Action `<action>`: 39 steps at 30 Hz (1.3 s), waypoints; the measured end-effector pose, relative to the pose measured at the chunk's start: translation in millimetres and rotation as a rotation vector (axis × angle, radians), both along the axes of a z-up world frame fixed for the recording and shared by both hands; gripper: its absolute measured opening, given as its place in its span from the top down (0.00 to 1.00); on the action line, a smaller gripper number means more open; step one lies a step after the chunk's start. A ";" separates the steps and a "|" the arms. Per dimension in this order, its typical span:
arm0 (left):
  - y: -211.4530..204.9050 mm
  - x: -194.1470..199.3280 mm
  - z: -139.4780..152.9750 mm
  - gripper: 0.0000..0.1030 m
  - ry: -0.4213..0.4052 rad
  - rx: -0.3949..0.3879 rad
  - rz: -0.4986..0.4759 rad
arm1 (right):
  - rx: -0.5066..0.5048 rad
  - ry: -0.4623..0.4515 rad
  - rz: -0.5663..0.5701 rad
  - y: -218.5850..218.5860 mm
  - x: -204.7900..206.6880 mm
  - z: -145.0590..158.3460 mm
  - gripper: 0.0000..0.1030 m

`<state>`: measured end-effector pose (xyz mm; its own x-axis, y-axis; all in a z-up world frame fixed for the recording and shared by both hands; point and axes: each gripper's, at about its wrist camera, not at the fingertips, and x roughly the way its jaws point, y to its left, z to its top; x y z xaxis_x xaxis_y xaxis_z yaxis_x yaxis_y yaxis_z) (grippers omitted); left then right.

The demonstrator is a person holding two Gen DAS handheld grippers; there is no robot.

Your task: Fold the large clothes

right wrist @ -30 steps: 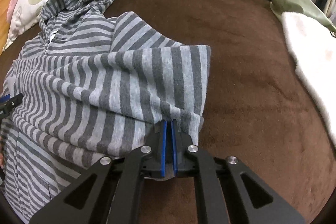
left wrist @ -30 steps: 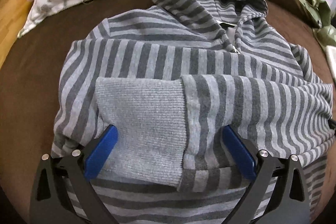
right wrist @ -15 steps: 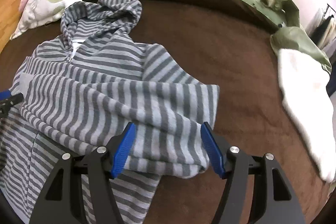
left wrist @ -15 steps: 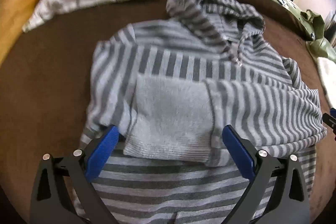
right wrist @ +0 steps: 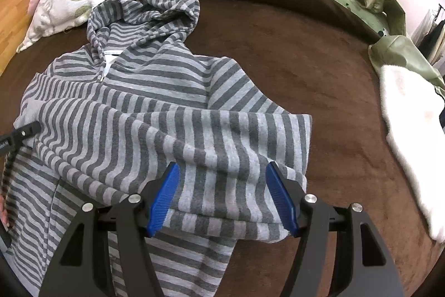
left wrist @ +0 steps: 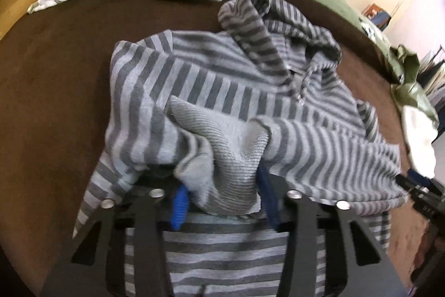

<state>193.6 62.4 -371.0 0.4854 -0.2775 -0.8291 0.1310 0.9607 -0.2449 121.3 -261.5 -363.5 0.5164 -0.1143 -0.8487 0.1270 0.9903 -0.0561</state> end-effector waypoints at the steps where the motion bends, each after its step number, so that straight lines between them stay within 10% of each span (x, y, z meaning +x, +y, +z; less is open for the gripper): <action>1: -0.6 1.1 1.4 0.58 0.006 -0.003 0.000 | 0.003 0.001 0.001 0.3 0.8 0.4 0.38; 7: 5.0 -1.3 -1.3 0.34 0.035 0.019 0.038 | 0.013 -0.001 0.008 4.1 5.6 3.5 0.38; 16: 17.7 -15.6 20.6 0.34 -0.002 -0.008 0.077 | 0.021 0.005 0.028 10.9 10.2 2.2 0.38; 21: 19.7 -1.9 10.6 0.59 0.024 -0.012 0.095 | 0.018 0.008 0.034 13.2 11.8 0.9 0.38; 35: 23.4 -11.3 0.6 0.59 0.053 0.028 0.112 | 0.016 0.015 0.039 15.8 17.0 -1.4 0.38; 39: 25.1 -5.9 3.4 0.83 0.047 0.030 0.131 | 0.015 0.021 0.040 16.1 16.2 -2.6 0.38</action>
<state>187.7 87.6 -367.6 0.4760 -0.1886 -0.8590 -0.0073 0.9759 -0.2183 137.5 -245.4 -366.0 0.5022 -0.0815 -0.8609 0.0867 0.9953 -0.0436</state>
